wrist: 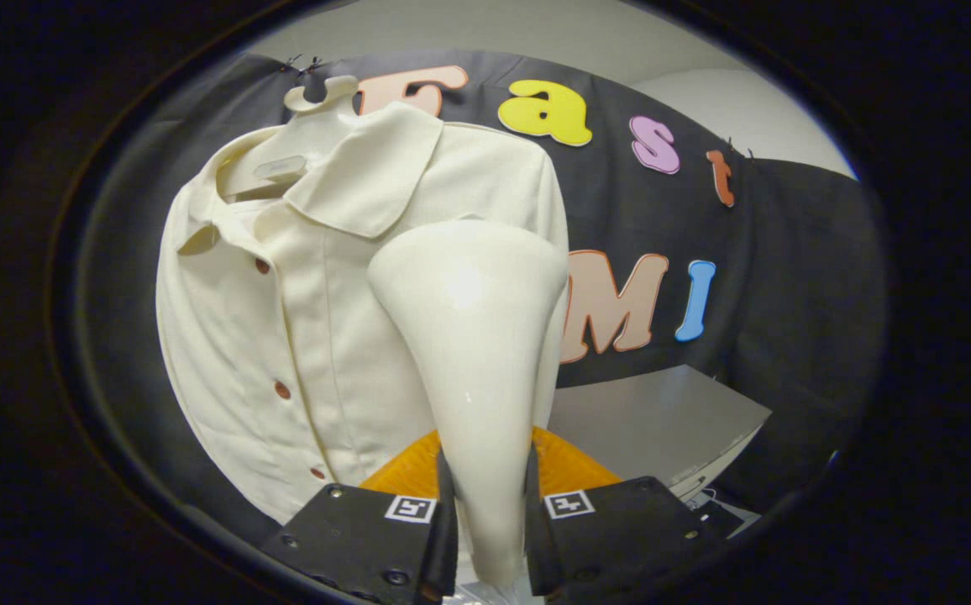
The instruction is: Iron the clothes twice with a garment steamer, once on the left side and once on the right side.
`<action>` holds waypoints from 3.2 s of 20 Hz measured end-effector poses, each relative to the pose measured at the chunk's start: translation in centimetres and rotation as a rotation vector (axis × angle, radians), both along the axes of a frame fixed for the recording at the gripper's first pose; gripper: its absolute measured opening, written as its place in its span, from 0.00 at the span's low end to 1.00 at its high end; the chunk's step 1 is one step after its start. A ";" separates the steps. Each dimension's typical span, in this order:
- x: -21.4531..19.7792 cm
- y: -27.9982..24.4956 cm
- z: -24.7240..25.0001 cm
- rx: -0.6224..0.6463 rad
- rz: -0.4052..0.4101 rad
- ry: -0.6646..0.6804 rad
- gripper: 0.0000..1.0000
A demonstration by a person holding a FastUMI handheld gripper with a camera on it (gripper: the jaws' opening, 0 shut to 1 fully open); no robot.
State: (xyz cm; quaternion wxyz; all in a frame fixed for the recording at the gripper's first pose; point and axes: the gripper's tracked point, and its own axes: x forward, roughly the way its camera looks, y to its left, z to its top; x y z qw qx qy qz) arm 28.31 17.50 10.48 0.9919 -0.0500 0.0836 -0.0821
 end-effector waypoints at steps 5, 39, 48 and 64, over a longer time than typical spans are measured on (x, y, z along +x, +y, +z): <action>0.0 -0.2 -2.9 0.012 -0.013 0.037 0.33; -2.0 -0.6 -28.3 0.046 -0.095 0.366 0.33; -3.0 -1.7 -32.6 0.060 -0.119 0.435 0.33; -9.4 -1.3 -32.0 0.068 -0.112 0.417 0.33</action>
